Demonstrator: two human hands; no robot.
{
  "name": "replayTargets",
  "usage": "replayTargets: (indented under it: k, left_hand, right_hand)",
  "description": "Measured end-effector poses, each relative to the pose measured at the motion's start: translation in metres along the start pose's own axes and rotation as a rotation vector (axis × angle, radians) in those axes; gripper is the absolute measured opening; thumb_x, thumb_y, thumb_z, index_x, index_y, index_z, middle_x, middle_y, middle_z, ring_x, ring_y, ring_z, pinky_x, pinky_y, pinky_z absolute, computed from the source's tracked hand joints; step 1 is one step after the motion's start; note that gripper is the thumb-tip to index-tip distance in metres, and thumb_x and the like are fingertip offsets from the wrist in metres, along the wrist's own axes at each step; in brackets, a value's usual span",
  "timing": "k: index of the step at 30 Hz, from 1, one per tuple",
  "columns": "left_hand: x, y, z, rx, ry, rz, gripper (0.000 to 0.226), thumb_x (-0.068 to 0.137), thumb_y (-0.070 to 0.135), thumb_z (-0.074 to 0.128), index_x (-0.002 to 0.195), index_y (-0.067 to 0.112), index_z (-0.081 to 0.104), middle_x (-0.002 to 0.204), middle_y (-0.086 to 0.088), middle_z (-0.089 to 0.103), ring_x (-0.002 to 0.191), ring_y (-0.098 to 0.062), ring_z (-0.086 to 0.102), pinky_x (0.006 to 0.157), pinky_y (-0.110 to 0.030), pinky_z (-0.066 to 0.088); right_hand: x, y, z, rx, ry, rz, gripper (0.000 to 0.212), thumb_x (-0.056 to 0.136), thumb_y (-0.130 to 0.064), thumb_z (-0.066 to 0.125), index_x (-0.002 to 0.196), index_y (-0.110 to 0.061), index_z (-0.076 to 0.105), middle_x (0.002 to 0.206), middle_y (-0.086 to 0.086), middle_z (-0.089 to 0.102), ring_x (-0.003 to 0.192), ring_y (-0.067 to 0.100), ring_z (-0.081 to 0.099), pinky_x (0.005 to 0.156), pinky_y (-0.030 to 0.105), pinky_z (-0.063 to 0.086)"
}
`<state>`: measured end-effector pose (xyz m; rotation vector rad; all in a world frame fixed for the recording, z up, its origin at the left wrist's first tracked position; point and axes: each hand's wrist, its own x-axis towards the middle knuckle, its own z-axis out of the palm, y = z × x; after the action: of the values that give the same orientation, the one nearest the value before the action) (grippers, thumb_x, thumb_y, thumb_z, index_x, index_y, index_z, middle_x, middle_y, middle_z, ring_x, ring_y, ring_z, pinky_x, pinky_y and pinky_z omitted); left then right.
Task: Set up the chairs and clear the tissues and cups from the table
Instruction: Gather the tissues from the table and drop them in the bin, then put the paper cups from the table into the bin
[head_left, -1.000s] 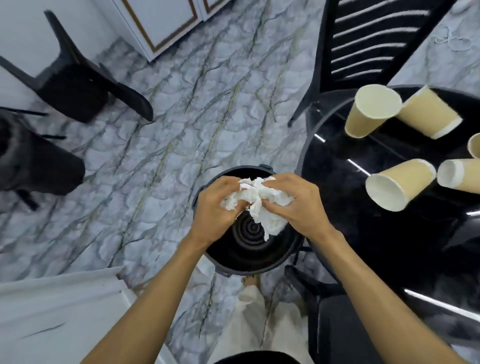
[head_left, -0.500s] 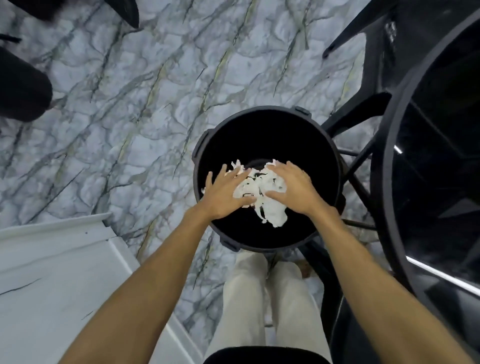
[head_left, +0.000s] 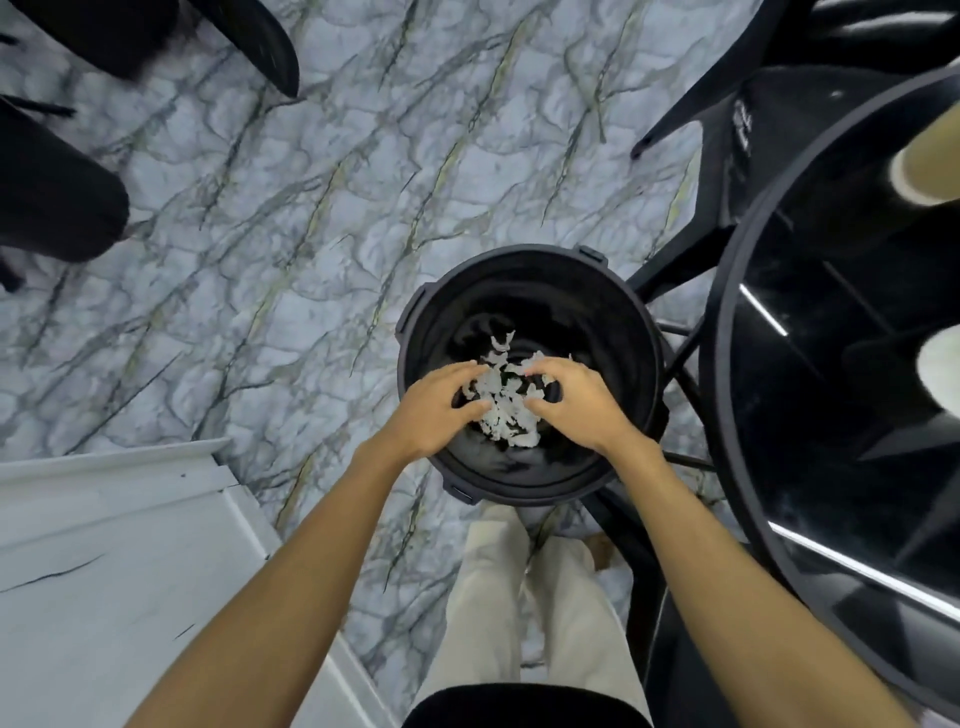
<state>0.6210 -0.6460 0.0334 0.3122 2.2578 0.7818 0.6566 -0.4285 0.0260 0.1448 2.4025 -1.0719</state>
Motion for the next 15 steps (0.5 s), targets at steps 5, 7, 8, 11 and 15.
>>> replayTargets:
  k: [5,7,8,11,15]
  left_hand:
    - [-0.028,0.038,-0.030,-0.017,0.043,0.065,0.048,0.097,0.040,0.055,0.143,0.029,0.046,0.152,0.005,0.043,0.139,-0.013,0.038,0.110,-0.026,0.028]
    - [-0.036,0.057,-0.042,-0.012,0.062,0.109,0.048,0.097,0.038,0.055,0.143,0.027,0.047,0.149,0.005,0.045,0.137,-0.012,0.040,0.106,-0.022,0.028]
    - [-0.039,0.067,-0.047,-0.009,0.071,0.133,0.048,0.097,0.036,0.056,0.143,0.026,0.048,0.148,0.005,0.046,0.137,-0.012,0.041,0.106,-0.022,0.029]
    - [-0.042,0.097,-0.059,0.031,0.084,0.208,0.045,0.097,0.034,0.056,0.141,0.026,0.049,0.146,0.006,0.049,0.135,-0.011,0.043,0.104,-0.021,0.029]
    - [-0.039,0.135,-0.060,0.095,0.033,0.305,0.043,0.098,0.035,0.055,0.140,0.029,0.050,0.145,0.007,0.049,0.134,-0.010,0.043,0.104,-0.021,0.029]
  right_hand:
    - [-0.030,-0.043,-0.031,0.007,0.048,-0.050,0.037,0.090,-0.027,0.066,0.126,-0.018,0.062,0.138,0.000,0.056,0.133,0.014,0.045,0.098,0.010,0.025]
    - [-0.045,-0.056,-0.045,0.020,0.075,-0.056,0.036,0.090,-0.028,0.066,0.125,-0.019,0.063,0.139,0.001,0.055,0.133,0.013,0.045,0.100,0.014,0.029]
    - [-0.053,-0.062,-0.054,0.025,0.094,-0.058,0.035,0.091,-0.028,0.065,0.125,-0.019,0.063,0.139,0.000,0.055,0.133,0.013,0.045,0.100,0.015,0.030]
    - [-0.081,-0.075,-0.081,0.047,0.180,-0.057,0.032,0.091,-0.026,0.064,0.123,-0.020,0.064,0.136,-0.001,0.058,0.131,0.011,0.046,0.101,0.016,0.030]
    - [-0.127,-0.072,-0.113,0.104,0.299,-0.012,0.032,0.092,-0.024,0.063,0.124,-0.020,0.063,0.134,-0.005,0.059,0.127,0.010,0.048,0.099,0.015,0.027]
